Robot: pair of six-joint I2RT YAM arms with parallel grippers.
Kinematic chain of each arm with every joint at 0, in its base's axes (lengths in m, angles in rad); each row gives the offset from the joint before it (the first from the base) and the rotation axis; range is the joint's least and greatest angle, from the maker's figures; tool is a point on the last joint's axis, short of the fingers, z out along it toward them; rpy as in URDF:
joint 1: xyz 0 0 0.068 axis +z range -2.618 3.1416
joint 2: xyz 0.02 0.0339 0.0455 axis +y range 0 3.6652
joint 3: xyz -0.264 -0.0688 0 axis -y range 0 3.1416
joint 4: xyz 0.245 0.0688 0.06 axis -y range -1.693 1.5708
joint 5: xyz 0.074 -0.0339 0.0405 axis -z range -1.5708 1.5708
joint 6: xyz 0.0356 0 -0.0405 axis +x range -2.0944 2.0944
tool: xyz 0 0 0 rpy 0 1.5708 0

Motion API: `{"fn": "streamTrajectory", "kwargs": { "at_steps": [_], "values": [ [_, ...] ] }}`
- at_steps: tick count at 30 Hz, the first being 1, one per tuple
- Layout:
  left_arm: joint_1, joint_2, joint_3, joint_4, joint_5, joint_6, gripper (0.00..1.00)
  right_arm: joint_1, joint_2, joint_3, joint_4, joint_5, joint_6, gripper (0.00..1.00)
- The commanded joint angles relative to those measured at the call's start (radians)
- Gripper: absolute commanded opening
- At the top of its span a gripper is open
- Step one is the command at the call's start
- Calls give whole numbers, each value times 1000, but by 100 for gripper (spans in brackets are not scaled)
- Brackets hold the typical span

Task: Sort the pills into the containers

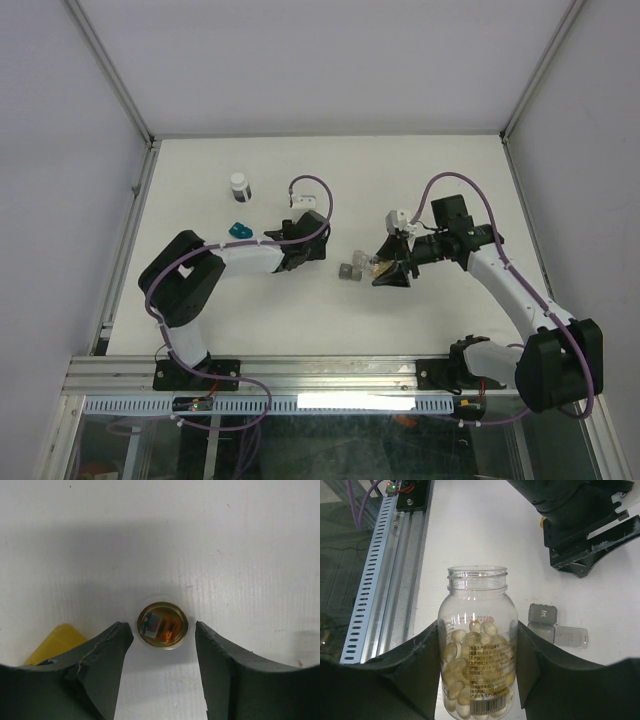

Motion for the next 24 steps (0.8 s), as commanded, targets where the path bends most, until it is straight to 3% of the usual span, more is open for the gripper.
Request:
{"fn": "streamTrajectory", "kwargs": {
  "at_steps": [1, 6, 10, 13, 17, 19, 20, 22, 23, 24],
  "values": [
    [15, 12, 36, -43, -6, 15, 59, -30, -26, 49, 20, -49, 22, 0],
    [15, -103, 33, -45, 60, 17, 66, -104, -75, 54, 129, -102, 213, 0],
    [16, -242, -10, -11, 142, 43, 69, -161, -163, 36, 509, -79, 617, 0],
    [16, -362, -95, 85, 240, 96, 76, -211, -206, 66, 834, 49, 946, 0],
    [17, -507, -186, 200, 402, 159, 83, -291, -165, 276, 961, 299, 1262, 0],
    [18, -559, -212, 223, 443, 165, 87, -310, -148, 341, 1057, 244, 1425, 0],
    [18, -584, -224, 237, 460, 168, 88, -297, -146, 322, 1203, 143, 1544, 0],
    [17, -639, -250, 263, 486, 165, 93, -189, -171, 209, 1732, -22, 1935, 0],
    [16, -660, -268, 280, 498, 163, 94, -159, -206, 161, 1931, -42, 2001, 0],
    [17, -683, -288, 305, 507, 161, 97, -164, -243, 152, 1990, -31, 1983, 0]
  ]
}}
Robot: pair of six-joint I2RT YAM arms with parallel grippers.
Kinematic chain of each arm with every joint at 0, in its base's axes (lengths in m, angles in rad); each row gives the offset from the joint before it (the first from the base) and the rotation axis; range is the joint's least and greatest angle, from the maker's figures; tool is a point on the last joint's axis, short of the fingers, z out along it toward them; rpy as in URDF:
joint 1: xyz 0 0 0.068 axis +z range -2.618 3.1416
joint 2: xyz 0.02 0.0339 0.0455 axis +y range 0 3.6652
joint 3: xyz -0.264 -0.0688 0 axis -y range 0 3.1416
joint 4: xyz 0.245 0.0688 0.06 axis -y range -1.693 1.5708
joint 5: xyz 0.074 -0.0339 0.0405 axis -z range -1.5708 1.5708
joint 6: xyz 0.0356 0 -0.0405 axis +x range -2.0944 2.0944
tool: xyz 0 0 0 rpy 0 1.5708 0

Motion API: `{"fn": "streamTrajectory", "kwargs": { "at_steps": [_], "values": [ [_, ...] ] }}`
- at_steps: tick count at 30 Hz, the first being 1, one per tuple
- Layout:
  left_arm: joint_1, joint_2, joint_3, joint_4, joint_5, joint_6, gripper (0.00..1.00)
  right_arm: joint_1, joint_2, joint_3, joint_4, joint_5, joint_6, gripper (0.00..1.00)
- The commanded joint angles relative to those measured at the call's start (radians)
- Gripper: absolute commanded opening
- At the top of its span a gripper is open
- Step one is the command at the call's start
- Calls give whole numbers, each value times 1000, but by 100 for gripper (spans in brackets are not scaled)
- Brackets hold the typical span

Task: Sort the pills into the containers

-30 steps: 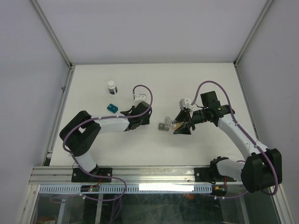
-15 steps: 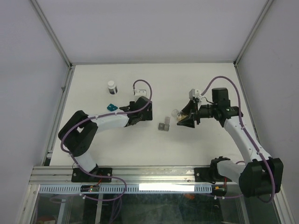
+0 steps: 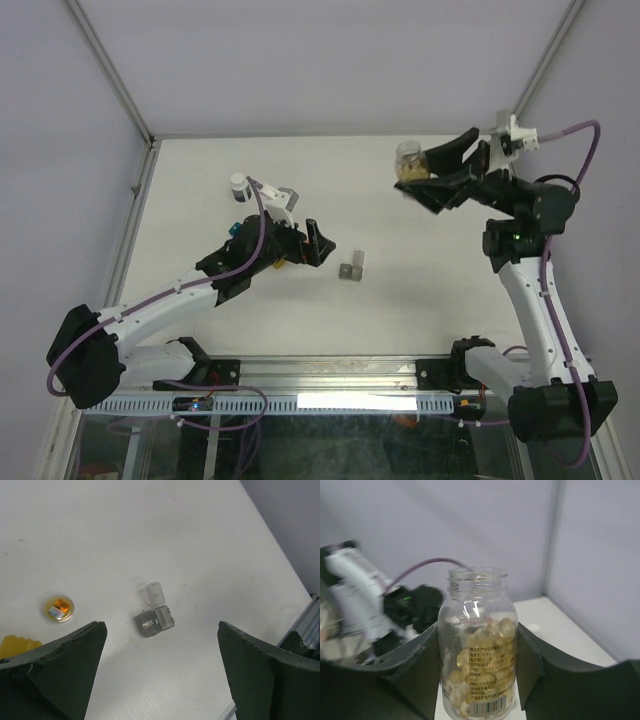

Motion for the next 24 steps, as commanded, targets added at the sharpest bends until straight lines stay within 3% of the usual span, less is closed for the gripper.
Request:
{"fn": "streamTrajectory", "kwargs": {
  "at_steps": [1, 2, 3, 4, 5, 7, 8, 9, 10, 11, 12, 13, 15, 16, 17, 19, 20, 21, 24],
  "values": [
    [9, -106, -76, 160, 119, 27, 99, 43, -110, -53, 631, -142, 401, 0],
    [9, -121, -98, 195, 137, 22, 99, -8, -109, 10, 453, -84, 286, 0],
    [10, -132, -116, 224, 157, 15, 99, -52, -91, 77, 118, 25, 183, 0],
    [10, -140, -128, 248, 180, 9, 99, -79, -66, 128, -32, 111, 134, 0],
    [10, -145, -130, 262, 201, 7, 99, -94, -43, 117, 36, 122, 216, 0],
    [9, -157, -127, 264, 232, 21, 99, -76, -23, -1, 660, 29, 613, 0],
    [9, -167, -132, 264, 235, 31, 99, -55, -25, -20, 892, -18, 731, 0],
    [10, -178, -149, 274, 230, 36, 99, -60, -51, -14, 849, -45, 696, 0],
    [10, -187, -170, 301, 226, 36, 99, -84, -89, 23, 568, -29, 488, 0],
    [10, -190, -197, 340, 225, 37, 99, -107, -92, 106, 85, 55, 223, 0],
    [9, -189, -215, 391, 229, 34, 99, -125, -53, 218, -255, 184, 55, 0],
    [9, -183, -224, 414, 233, 29, 99, -138, -16, 227, -229, 182, 46, 0],
    [11, -162, -220, 406, 232, 25, 99, -80, 15, 53, 490, -48, 492, 0],
    [10, -152, -218, 392, 216, 25, 99, -32, 15, -23, 730, -102, 572, 0],
    [10, -142, -221, 384, 193, 21, 99, -28, -13, -50, 652, -133, 466, 0],
    [11, -114, -234, 389, 162, 6, 95, -26, -77, 24, -132, -100, -42, 0],
    [11, -97, -237, 391, 153, -2, 90, 6, -64, 60, -417, -97, -470, 0],
    [11, -75, -236, 389, 145, -6, 85, 34, -65, 38, -541, -133, -592, 0],
    [10, 7, -205, 319, 72, -3, 66, 83, -104, -105, -657, -191, -818, 0]
  ]
}}
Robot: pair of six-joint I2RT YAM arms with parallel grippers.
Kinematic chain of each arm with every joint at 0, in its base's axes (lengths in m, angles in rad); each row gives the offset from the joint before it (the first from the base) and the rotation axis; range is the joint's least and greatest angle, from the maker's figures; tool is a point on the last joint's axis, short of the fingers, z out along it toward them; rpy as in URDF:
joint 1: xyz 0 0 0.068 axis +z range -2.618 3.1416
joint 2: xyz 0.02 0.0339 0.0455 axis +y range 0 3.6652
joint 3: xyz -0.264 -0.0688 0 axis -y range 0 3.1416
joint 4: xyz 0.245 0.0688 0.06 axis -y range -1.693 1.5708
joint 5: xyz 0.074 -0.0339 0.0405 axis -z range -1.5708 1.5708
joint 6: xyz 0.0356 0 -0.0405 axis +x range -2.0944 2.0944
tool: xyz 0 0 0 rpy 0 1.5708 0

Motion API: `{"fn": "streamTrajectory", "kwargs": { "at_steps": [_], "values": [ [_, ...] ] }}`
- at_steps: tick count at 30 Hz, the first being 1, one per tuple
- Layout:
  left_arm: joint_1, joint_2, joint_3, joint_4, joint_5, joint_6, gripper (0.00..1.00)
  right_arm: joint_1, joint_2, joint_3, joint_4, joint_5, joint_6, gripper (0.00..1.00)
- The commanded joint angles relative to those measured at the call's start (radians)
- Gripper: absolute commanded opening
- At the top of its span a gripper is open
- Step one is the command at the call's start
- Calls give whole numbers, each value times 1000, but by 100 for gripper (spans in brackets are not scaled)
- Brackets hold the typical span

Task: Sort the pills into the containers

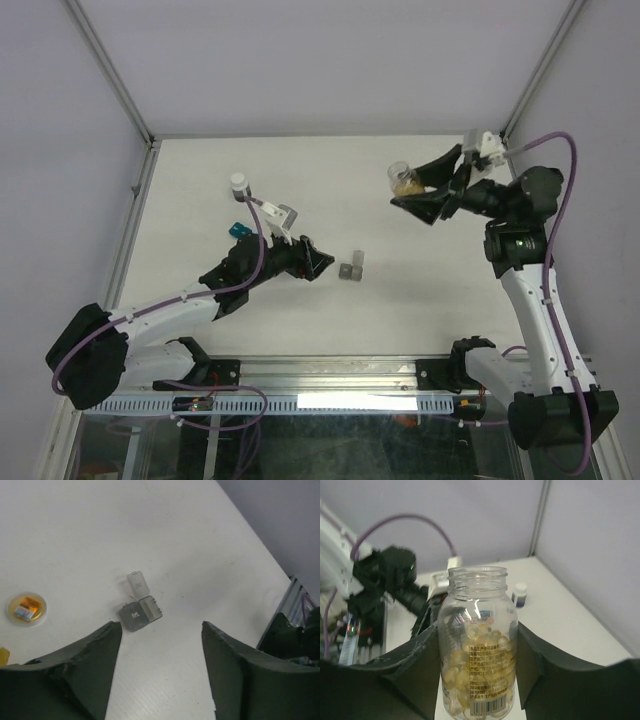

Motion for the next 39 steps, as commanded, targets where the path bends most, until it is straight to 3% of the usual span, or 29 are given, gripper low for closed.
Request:
{"fn": "streamTrajectory", "kwargs": {
  "at_steps": [1, 3, 5, 11, 19, 39],
  "values": [
    [10, 102, 36, -42, -122, 4, 60, 69, -58, -92, -558, -86, -690, 0],
    [10, 157, 62, -80, -161, 16, 49, 85, -35, -103, -701, -23, -845, 0],
    [11, 212, 79, -84, -171, 23, 45, 101, -15, -136, -749, 23, -926, 0],
    [10, 409, 170, -48, -156, 54, 32, 130, 36, -249, -778, 92, -1010, 0],
    [9, 586, 282, -69, -94, 72, 19, 130, 74, -249, -838, 177, -1062, 0],
    [-32, 579, 224, -58, 4, 12, 17, 239, 217, -225, -880, 422, -1132, 0]
  ]
}}
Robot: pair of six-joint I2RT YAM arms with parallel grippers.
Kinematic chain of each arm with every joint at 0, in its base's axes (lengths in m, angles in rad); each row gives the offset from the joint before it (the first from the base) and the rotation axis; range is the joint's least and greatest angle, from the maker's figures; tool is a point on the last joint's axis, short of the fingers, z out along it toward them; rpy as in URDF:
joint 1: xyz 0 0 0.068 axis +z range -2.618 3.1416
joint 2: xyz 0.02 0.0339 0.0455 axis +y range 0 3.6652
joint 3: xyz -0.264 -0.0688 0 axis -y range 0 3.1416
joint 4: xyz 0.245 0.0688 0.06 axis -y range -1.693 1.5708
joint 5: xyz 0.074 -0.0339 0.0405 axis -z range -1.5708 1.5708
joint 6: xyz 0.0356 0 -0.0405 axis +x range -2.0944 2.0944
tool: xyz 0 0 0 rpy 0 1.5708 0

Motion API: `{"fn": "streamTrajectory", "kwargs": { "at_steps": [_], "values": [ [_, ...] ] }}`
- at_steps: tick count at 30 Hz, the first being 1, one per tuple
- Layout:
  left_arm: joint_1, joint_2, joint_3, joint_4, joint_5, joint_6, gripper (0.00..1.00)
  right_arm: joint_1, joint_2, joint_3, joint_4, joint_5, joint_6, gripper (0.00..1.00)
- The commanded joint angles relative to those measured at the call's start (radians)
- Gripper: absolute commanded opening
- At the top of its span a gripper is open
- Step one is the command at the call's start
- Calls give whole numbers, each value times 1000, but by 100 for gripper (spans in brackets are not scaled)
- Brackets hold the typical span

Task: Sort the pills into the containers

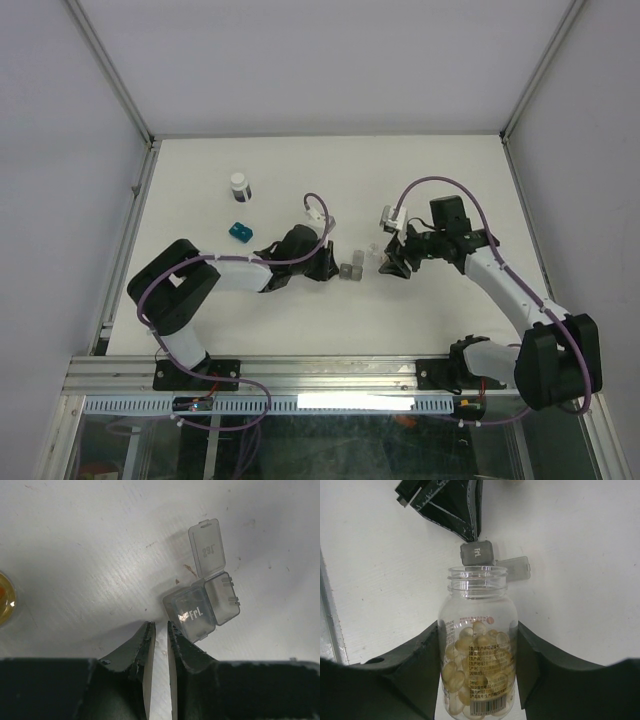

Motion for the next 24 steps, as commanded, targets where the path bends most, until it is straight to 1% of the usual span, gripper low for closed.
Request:
{"fn": "streamTrajectory", "kwargs": {
  "at_steps": [1, 12, 18, 21, 24],
  "values": [
    [-9, -20, -22, 54, 49, -24, 17, 25, 33, 53, 1, 73, -34, 0],
    [-9, -28, -41, 82, 114, -26, 17, 85, 137, 116, -40, 164, -55, 0],
    [-8, -44, -57, 85, 108, -26, 18, 107, 178, 137, -62, 196, -68, 0],
    [-9, -70, -71, 65, 74, -26, 19, 124, 192, 144, -73, 218, -80, 0],
    [-8, -126, -99, 28, 1, -20, 21, 143, 211, 159, -90, 242, -95, 0]
  ]
}}
